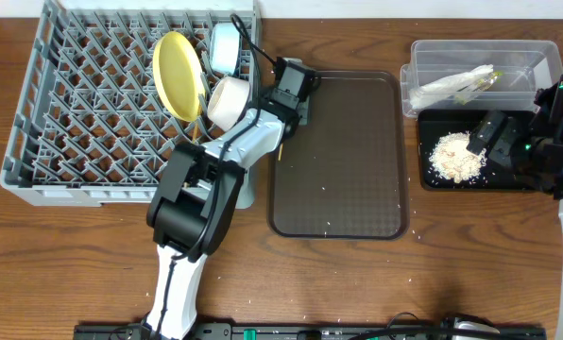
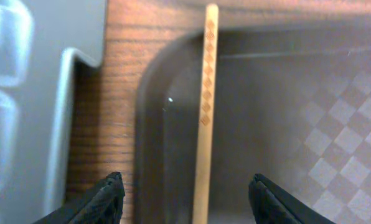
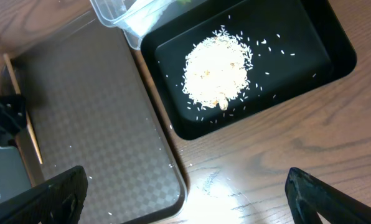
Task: Sort waste into correct bins and load items into the dishwasher
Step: 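Return the left gripper to the brown tray and grasp the second chopstick, then carry the second chopstick into the dish rack and release it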
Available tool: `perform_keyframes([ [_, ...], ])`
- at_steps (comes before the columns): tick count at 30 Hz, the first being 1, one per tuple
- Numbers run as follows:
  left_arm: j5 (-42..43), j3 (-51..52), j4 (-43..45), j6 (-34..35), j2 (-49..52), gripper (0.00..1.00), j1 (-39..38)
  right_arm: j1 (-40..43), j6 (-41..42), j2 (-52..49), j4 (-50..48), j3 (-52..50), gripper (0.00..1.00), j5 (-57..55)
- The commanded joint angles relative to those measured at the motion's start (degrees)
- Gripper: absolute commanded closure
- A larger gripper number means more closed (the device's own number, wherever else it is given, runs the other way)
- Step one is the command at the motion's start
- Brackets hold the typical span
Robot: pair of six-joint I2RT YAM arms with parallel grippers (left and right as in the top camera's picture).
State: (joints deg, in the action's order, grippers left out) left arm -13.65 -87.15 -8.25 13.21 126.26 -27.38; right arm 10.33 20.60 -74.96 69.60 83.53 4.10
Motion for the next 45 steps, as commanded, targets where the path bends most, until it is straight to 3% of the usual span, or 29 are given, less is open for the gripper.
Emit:
perform_keyframes([
  [1, -0.3, -0.6, 1.3, -0.9, 1.9, 0.34, -0.3, 0.9, 0.6, 0.0, 0.1, 0.6, 0.01, 0.0],
  [6, -0.3, -0.6, 4.2, -0.5, 2.3, 0.39, -0.7, 0.9, 0.6, 0.0, 0.1, 0.6, 0.01, 0.0],
  [21, 1.9, -0.6, 3.6, 1.0, 4.5, 0.40, -1.5, 0.9, 0.6, 0.0, 0.1, 0.6, 0.01, 0.0],
  [25, 1.9, -0.6, 2.0, 1.2, 4.5, 0.49, -1.5, 0.9, 0.6, 0.0, 0.1, 0.6, 0.01, 0.0],
  [33, 2.6, -0.6, -3.3, 3.6, 4.1, 0.90, -2.3, 0.9, 0.6, 0.0, 0.1, 0.6, 0.01, 0.0],
  [39, 2.6, -0.6, -8.0, 3.6, -1.6, 0.92, -3.4, 0.9, 0.6, 0.0, 0.1, 0.6, 0.01, 0.0],
  [45, 2.5, -0.6, -14.1, 1.5, -13.4, 0.93, -3.5, 0.9, 0.6, 0.0, 0.1, 0.6, 0.01, 0.0],
])
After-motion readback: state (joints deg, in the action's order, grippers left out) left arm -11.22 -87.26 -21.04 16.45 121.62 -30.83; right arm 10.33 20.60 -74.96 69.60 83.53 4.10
